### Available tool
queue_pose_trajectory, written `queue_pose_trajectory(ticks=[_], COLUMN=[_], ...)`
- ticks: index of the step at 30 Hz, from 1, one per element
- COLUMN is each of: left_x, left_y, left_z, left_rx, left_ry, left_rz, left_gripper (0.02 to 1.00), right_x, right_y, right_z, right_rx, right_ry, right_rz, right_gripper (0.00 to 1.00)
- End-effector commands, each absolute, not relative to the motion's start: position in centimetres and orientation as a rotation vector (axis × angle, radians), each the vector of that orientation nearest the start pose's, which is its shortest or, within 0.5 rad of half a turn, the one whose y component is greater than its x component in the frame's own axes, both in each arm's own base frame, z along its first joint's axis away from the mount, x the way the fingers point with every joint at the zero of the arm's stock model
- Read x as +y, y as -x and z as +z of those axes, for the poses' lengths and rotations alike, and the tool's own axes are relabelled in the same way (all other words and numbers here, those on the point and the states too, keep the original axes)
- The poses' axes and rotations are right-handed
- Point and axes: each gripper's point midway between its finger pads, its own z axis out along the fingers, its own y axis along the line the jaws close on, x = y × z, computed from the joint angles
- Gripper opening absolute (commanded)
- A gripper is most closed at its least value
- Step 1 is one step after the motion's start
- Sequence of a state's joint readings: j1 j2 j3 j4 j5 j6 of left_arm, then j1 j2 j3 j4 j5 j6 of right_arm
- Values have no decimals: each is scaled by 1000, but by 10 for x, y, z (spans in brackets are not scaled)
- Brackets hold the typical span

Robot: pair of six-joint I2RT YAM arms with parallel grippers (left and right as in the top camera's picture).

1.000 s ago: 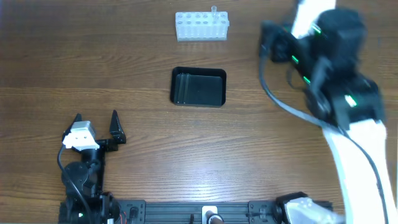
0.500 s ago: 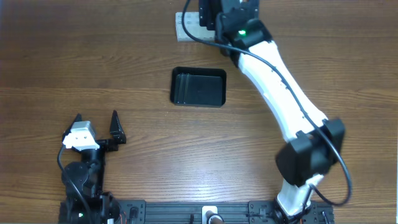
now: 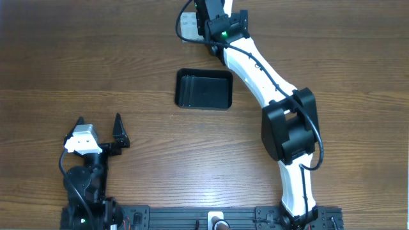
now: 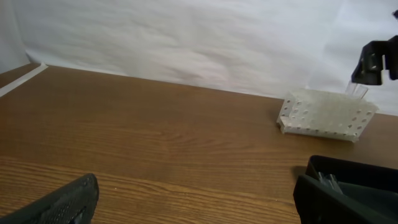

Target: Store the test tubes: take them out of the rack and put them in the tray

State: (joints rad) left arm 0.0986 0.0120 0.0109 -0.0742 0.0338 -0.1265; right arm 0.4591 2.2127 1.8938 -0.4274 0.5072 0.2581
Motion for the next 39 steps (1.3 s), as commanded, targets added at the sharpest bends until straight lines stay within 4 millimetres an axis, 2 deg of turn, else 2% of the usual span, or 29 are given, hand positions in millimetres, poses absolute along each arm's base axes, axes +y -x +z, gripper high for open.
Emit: queue_pose_trajectory(ticks=[1, 11, 20, 27, 30, 39], left_x=[20, 20, 20, 20, 20, 20], left_y=[-245, -245, -245, -245, -245, -245], left_z=[156, 156, 156, 156, 156, 156], left_rx=[1641, 1641, 1641, 1641, 1641, 1641], left_ry=[153, 153, 153, 153, 153, 153], left_rz=[-32, -32, -32, -32, -32, -32], left_gripper=[998, 998, 998, 998, 998, 998], right_x=[195, 202, 196, 195, 195, 192], right_y=[-578, -598, -607, -608, -608, -607], right_z=[149, 130, 122, 121, 120, 117], right_rx=[2181, 2133, 2108, 2105, 2109, 2121], right_ry=[-46, 47, 23, 18, 20, -3], right_rz=[-200, -233, -249, -248, -251, -246], right_gripper=[952, 925, 866, 623, 562, 529])
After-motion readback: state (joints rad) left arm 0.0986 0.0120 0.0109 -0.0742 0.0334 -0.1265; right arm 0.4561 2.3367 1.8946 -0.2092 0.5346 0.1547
